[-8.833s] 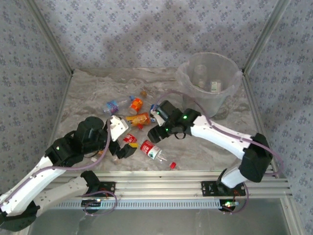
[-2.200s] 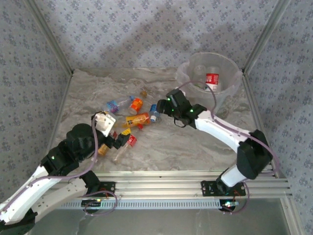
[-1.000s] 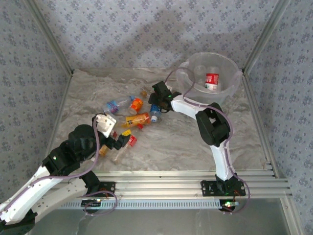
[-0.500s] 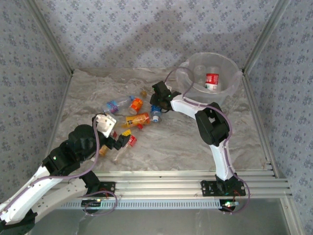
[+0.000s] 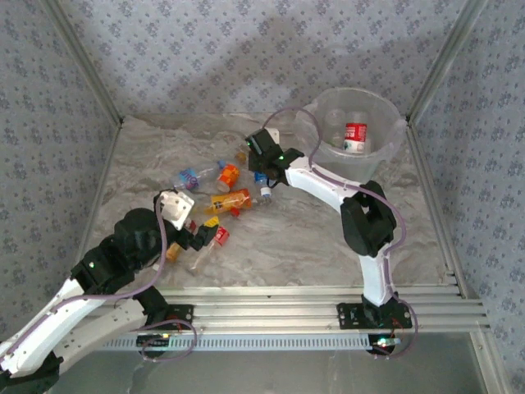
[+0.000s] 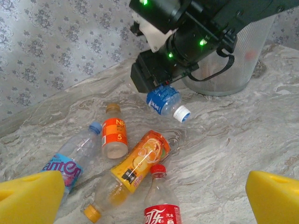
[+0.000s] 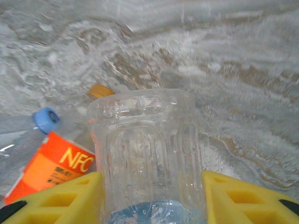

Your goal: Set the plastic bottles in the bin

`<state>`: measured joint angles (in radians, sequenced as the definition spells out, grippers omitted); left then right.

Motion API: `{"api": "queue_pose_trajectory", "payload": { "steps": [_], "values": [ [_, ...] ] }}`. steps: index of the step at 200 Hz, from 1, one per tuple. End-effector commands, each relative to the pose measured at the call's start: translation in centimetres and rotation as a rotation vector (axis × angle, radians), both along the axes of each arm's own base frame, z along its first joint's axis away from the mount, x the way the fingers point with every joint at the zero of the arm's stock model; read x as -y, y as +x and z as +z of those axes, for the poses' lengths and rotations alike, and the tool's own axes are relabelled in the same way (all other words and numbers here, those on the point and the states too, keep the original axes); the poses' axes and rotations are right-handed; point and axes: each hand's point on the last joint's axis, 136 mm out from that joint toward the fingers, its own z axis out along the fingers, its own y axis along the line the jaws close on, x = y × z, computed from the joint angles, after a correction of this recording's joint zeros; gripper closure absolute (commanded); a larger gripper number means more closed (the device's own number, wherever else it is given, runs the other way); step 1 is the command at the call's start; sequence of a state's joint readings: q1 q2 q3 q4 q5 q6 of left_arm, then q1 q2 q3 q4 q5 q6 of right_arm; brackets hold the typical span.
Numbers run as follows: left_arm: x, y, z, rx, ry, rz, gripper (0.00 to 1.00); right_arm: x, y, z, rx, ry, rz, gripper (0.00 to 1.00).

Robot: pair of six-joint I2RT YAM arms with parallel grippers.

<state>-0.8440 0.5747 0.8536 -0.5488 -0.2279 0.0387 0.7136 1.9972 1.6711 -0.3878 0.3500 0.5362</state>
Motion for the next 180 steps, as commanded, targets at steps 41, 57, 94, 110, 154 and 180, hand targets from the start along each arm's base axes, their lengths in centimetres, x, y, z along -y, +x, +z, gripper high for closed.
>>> {"api": "queue_pose_trajectory", "payload": {
  "steps": [41, 57, 94, 110, 154, 180],
  "values": [
    [1.4, -0.5, 1.8, 0.019, -0.090, -0.071, 0.00, 1.3, -2.1, 12.2, 0.271, -0.126, 0.092, 0.47],
    [2.0, -0.7, 2.7, 0.026, -0.106, -0.098, 0.00, 2.1, -2.9, 14.8, 0.320, -0.125, 0.106, 0.47],
    [3.7, -0.8, 5.3, 0.047, -0.158, -0.170, 0.00, 5.0, -4.8, 20.9, 0.437, -0.115, 0.099, 0.47],
    [4.8, -0.7, 6.4, 0.051, -0.177, -0.210, 0.00, 6.7, -5.5, 23.3, 0.481, -0.104, 0.087, 0.47],
    [7.9, -0.3, 8.3, 0.068, -0.206, -0.314, 0.00, 12.3, -6.2, 28.4, 0.561, -0.093, 0.020, 0.47],
    [9.8, -0.3, 8.8, 0.072, -0.223, -0.392, 0.00, 16.1, -5.6, 29.6, 0.585, -0.086, -0.026, 0.47]
  ]
}}
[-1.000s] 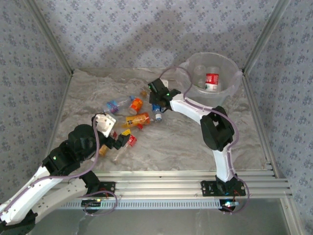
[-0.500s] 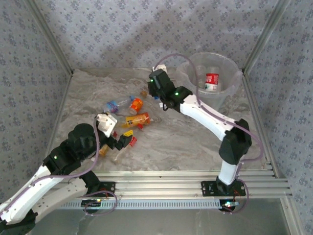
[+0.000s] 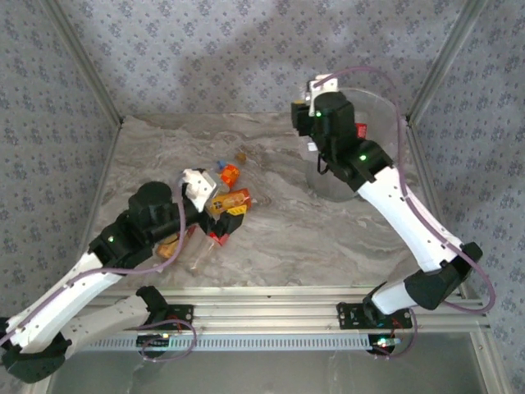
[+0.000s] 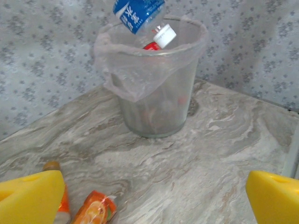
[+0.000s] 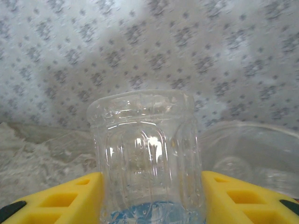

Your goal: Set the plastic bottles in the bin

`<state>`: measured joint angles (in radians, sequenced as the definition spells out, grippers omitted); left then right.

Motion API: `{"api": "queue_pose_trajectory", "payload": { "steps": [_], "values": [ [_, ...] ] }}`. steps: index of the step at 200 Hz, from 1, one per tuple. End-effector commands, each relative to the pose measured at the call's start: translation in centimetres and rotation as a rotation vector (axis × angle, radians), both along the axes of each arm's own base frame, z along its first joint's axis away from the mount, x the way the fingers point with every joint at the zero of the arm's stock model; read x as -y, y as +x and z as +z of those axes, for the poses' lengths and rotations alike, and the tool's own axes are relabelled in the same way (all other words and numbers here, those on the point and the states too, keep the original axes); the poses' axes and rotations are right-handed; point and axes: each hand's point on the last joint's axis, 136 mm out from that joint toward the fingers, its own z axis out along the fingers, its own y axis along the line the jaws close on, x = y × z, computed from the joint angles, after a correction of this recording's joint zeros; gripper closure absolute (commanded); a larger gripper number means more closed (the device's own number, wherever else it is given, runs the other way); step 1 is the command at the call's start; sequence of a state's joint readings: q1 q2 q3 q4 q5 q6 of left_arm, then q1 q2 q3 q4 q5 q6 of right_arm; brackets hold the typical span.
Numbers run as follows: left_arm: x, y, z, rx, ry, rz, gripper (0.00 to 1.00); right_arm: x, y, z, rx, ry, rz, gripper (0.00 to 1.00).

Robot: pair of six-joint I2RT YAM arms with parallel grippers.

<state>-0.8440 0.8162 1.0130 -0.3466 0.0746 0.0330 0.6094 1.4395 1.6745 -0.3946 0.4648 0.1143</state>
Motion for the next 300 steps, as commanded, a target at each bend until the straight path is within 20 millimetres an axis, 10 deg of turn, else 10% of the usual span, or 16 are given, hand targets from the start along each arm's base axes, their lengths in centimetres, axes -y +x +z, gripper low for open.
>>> {"api": "queue_pose_trajectory", "payload": {
  "steps": [1, 51, 144, 226, 300],
  "values": [
    [1.8, -0.6, 3.1, 0.059, -0.081, -0.102, 0.00, 3.3, -0.2, 2.5, 0.045, -0.002, -0.018, 0.47],
    [3.6, -0.3, 1.0, 0.017, -0.071, -0.157, 0.00, 9.9, 3.2, 1.5, 0.041, 0.007, -0.094, 0.47],
    [3.0, -0.2, -0.4, 0.010, -0.053, -0.129, 0.00, 17.3, 9.4, -6.5, -0.081, -0.044, -0.302, 0.45],
    [2.8, 0.0, -1.2, 0.007, -0.024, -0.116, 0.00, 19.9, 8.0, -9.8, -0.114, -0.112, -0.429, 0.34],
    [2.6, -0.1, -1.2, 0.011, -0.020, -0.113, 0.00, 18.8, 5.7, -6.3, -0.057, -0.067, -0.376, 0.21]
  ]
}}
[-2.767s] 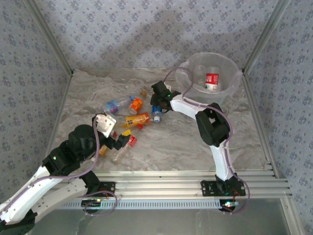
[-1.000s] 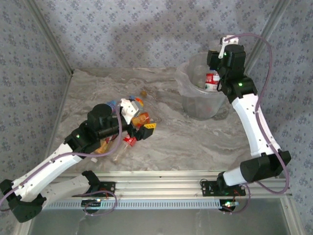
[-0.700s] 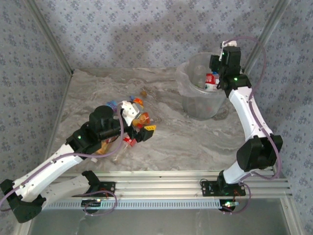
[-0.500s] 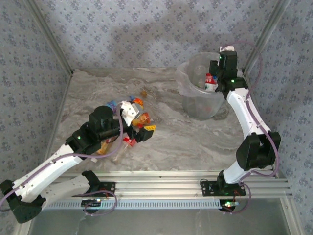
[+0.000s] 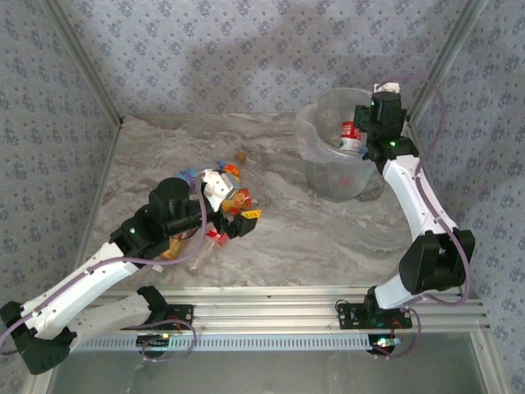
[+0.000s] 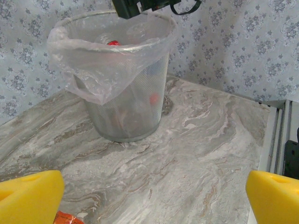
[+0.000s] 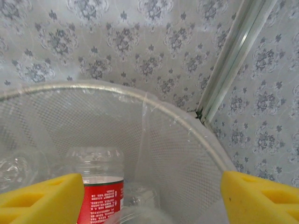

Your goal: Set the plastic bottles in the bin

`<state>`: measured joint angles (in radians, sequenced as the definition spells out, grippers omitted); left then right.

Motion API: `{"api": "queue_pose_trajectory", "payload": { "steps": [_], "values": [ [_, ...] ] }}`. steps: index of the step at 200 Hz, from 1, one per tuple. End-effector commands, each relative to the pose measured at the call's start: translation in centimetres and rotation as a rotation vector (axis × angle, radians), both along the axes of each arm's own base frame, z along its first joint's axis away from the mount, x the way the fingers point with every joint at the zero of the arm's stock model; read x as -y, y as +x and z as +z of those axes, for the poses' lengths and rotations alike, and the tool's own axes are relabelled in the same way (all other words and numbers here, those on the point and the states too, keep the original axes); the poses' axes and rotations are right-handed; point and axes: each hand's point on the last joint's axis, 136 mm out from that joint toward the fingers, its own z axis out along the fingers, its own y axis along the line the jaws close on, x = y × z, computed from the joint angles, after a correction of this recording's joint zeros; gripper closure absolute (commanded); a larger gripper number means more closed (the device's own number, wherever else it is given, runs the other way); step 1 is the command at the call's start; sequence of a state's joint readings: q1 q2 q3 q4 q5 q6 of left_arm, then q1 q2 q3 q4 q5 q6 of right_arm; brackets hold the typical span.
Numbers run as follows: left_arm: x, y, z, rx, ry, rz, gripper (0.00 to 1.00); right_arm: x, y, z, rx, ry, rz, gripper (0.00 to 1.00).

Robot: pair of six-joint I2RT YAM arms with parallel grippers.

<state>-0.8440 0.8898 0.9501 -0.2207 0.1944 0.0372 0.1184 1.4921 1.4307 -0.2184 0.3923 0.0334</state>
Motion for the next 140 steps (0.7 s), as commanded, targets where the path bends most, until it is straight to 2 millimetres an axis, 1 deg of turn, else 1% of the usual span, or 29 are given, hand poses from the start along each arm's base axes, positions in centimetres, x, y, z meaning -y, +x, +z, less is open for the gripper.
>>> {"api": "queue_pose_trajectory", "payload": {
  "steps": [1, 26, 52, 76, 111, 128, 140],
  "values": [
    [-0.5, -0.1, 0.9, 0.035, -0.013, 0.005, 0.00, -0.6, -1.6, 3.4, 0.074, 0.021, 0.027, 0.21],
    [-0.7, -0.1, 0.9, 0.042, -0.008, 0.010, 0.00, -2.2, -3.2, 4.4, 0.077, 0.047, 0.094, 0.21],
    [-0.9, -0.1, 0.8, 0.050, 0.006, 0.015, 0.00, -4.2, -5.5, 5.6, 0.079, 0.080, 0.175, 0.21],
    [-1.1, -0.2, 0.9, 0.060, 0.016, 0.017, 0.00, -6.1, -7.7, 6.1, 0.069, 0.167, 0.272, 0.21],
    [-1.8, -0.2, 1.1, 0.090, 0.037, 0.035, 0.01, -9.4, -11.5, 5.5, 0.013, 0.291, 0.429, 0.21],
    [-2.2, -0.2, 1.0, 0.106, 0.056, 0.046, 0.00, -11.1, -13.6, 4.7, -0.017, 0.343, 0.502, 0.21],
    [-2.3, -0.3, 0.9, 0.114, 0.073, 0.044, 0.00, -12.4, -14.9, 3.7, -0.050, 0.378, 0.551, 0.21]
  ]
}}
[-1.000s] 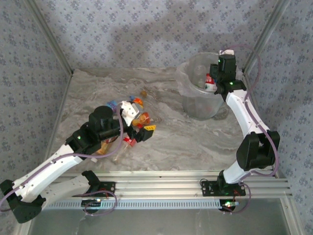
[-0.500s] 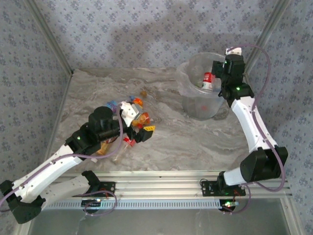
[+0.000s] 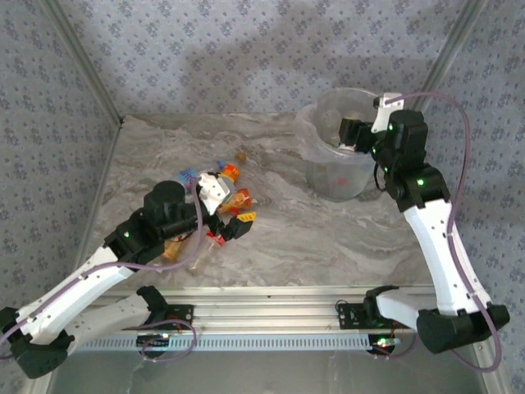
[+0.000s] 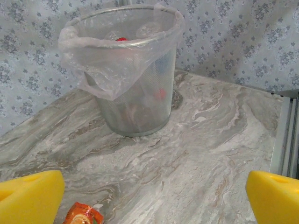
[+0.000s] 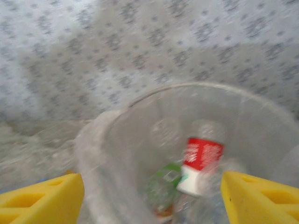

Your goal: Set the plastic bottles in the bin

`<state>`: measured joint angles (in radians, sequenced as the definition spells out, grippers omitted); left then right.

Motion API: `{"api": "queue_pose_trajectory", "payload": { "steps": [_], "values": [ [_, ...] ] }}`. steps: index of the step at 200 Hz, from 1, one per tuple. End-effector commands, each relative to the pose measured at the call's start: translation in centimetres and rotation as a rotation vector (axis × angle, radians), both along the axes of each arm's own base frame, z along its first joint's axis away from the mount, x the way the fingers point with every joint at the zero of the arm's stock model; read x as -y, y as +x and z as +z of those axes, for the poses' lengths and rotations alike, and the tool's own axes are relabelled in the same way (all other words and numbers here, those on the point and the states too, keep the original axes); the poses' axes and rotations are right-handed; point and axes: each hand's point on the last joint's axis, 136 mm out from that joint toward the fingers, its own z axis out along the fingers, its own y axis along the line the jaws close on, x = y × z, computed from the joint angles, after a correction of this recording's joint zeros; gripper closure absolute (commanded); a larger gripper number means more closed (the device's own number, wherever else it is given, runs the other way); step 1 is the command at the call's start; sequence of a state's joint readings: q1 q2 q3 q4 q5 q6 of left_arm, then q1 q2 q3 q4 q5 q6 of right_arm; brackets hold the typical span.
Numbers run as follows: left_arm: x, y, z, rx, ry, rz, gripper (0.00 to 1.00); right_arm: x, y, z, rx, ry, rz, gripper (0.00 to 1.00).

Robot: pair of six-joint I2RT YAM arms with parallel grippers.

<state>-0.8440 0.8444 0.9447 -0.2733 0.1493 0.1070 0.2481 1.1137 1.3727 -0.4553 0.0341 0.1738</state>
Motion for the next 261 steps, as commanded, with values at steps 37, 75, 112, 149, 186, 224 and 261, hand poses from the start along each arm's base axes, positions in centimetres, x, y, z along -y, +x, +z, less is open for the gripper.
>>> {"api": "queue_pose_trajectory", "payload": {
  "steps": [37, 75, 112, 149, 186, 224, 261],
  "values": [
    [-1.1, -0.6, 0.4, 0.053, 0.103, -0.020, 0.00, -8.5, -7.0, -5.4, -0.223, 0.107, 0.416, 0.21],
    [-2.2, -1.8, -0.3, -0.036, 0.184, -0.025, 0.00, -13.4, -8.9, -9.5, -0.361, 0.039, 0.559, 0.18],
    [-4.7, -2.9, -2.7, -0.124, 0.275, 0.032, 0.01, -18.0, -9.2, -13.3, -0.473, 0.041, 0.554, 0.18],
    [-6.3, -4.2, -3.5, -0.181, 0.252, 0.064, 0.00, -21.3, -8.9, -17.7, -0.605, 0.225, 0.433, 0.17],
    [-6.5, -5.0, -3.1, -0.182, 0.163, 0.060, 0.00, -22.2, -9.2, -22.5, -0.725, 0.306, 0.265, 0.06],
    [-6.0, -4.8, -3.8, -0.185, 0.155, 0.049, 0.01, -25.3, -10.4, -25.4, -0.796, 0.377, 0.234, 0.00],
    [-5.2, -4.8, -3.9, -0.178, 0.113, 0.026, 0.01, -28.0, -10.8, -27.9, -0.867, 0.458, 0.194, 0.00]
  ]
}}
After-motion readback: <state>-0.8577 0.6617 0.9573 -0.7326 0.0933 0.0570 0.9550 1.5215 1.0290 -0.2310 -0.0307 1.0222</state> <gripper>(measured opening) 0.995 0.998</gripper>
